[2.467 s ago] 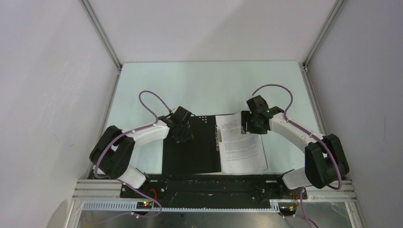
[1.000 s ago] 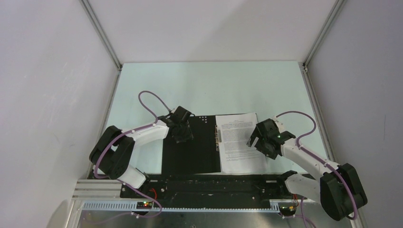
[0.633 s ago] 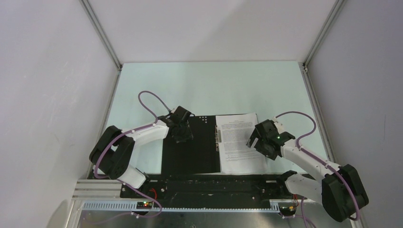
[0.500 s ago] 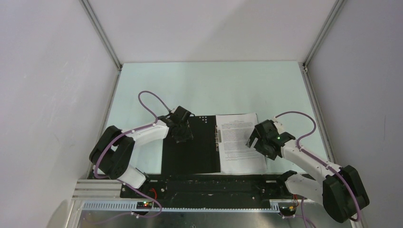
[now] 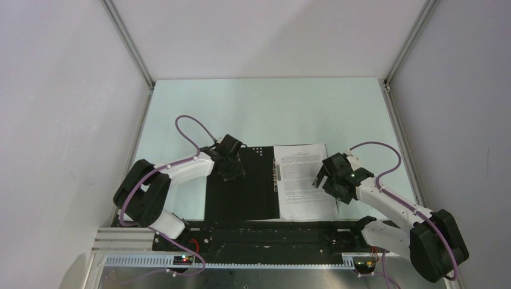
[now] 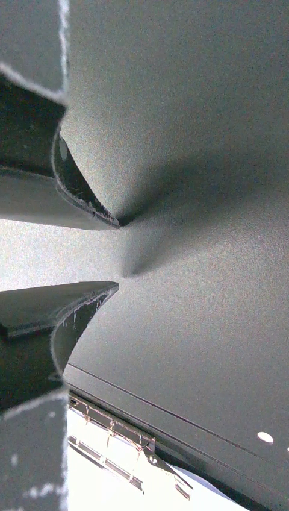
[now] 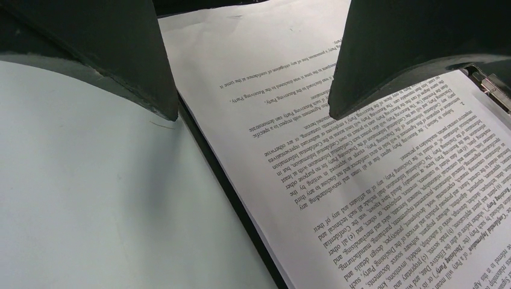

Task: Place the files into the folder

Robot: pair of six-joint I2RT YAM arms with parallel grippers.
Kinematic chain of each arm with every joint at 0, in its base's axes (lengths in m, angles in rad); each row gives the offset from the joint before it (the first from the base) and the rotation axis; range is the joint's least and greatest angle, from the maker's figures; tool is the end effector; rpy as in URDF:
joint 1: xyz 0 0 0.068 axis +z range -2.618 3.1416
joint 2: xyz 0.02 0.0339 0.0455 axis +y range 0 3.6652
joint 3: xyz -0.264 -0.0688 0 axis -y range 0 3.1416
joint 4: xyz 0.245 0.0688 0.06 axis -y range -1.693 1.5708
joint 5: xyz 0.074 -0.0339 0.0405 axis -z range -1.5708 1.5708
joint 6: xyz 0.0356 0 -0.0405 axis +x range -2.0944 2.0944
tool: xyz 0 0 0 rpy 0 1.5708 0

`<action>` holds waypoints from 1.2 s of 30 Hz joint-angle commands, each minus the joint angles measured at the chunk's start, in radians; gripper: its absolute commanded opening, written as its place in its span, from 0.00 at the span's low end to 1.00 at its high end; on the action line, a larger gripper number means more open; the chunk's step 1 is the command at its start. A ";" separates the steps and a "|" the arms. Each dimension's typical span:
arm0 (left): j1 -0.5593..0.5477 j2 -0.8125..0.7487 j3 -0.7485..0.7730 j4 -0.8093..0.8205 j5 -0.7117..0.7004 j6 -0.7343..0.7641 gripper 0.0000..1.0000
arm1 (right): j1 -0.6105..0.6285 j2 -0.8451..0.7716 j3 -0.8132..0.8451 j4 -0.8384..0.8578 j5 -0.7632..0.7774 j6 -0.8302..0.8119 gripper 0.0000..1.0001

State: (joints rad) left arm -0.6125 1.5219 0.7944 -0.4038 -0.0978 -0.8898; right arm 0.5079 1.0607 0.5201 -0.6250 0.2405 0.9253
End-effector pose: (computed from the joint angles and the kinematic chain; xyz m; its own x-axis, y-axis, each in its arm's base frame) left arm 0.2283 -0.1561 0.1600 -0.8843 -0.3237 -0.3365 -0.2365 0.9319 -0.2749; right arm 0.1569 0.0776 0.1695 -0.7949 0.4455 -0.4120 0.4066 0.8950 0.1832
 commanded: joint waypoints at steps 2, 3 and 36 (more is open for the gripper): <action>0.003 0.000 0.008 0.006 0.007 -0.010 0.42 | 0.027 -0.012 0.006 -0.015 0.041 0.037 0.99; 0.004 0.001 0.007 0.006 0.008 -0.011 0.42 | 0.032 -0.011 0.006 -0.015 0.042 0.040 0.99; 0.007 -0.043 0.055 0.002 0.047 0.047 0.42 | 0.099 -0.003 0.163 -0.076 0.101 -0.056 0.92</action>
State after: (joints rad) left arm -0.6121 1.5223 0.7956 -0.4038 -0.0681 -0.8791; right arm 0.5331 1.0134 0.5591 -0.6933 0.2852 0.9134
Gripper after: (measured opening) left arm 0.419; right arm 0.959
